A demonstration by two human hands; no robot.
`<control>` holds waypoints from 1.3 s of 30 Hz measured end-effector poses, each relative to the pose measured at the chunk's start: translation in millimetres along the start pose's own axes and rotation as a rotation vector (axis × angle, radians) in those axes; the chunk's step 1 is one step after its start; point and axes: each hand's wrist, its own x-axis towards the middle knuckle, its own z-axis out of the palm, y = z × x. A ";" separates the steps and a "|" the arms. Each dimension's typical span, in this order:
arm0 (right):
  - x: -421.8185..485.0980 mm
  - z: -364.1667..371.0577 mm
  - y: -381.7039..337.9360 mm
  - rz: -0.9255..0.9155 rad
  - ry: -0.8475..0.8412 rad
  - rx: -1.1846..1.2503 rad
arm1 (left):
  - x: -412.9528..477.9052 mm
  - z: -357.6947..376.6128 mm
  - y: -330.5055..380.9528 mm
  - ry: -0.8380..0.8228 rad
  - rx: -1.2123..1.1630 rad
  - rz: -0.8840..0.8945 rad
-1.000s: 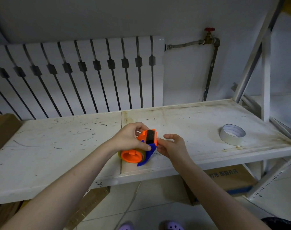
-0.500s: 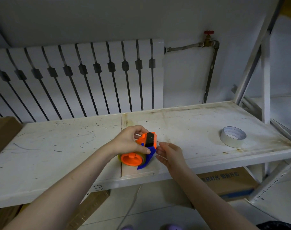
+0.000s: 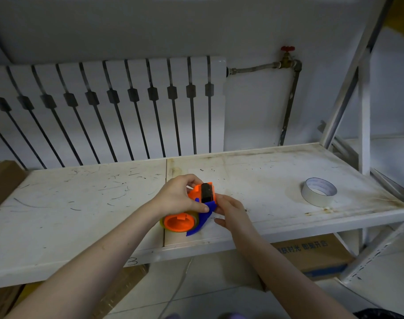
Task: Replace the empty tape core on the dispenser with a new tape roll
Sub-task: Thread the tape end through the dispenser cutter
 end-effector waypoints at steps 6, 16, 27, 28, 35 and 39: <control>3.8 -4.0 -14.9 0.034 0.010 -0.118 | -3.6 7.7 7.9 0.036 0.106 0.006; 22.3 -5.6 -16.3 -0.115 0.108 -0.439 | -6.5 22.0 18.1 0.180 0.283 -0.011; -9.0 -11.4 46.7 -0.351 -0.238 -0.289 | -0.3 3.3 10.4 0.386 -0.689 -0.356; -9.4 -11.1 48.3 -0.399 -0.193 -0.331 | -1.3 5.1 13.7 0.387 -0.777 -0.388; -15.4 -26.9 34.6 -0.546 0.032 -0.625 | -0.2 17.7 37.5 0.394 -1.014 -0.524; -9.0 -46.7 25.2 -0.509 0.133 -0.647 | 1.7 22.8 46.2 0.211 -0.996 -0.503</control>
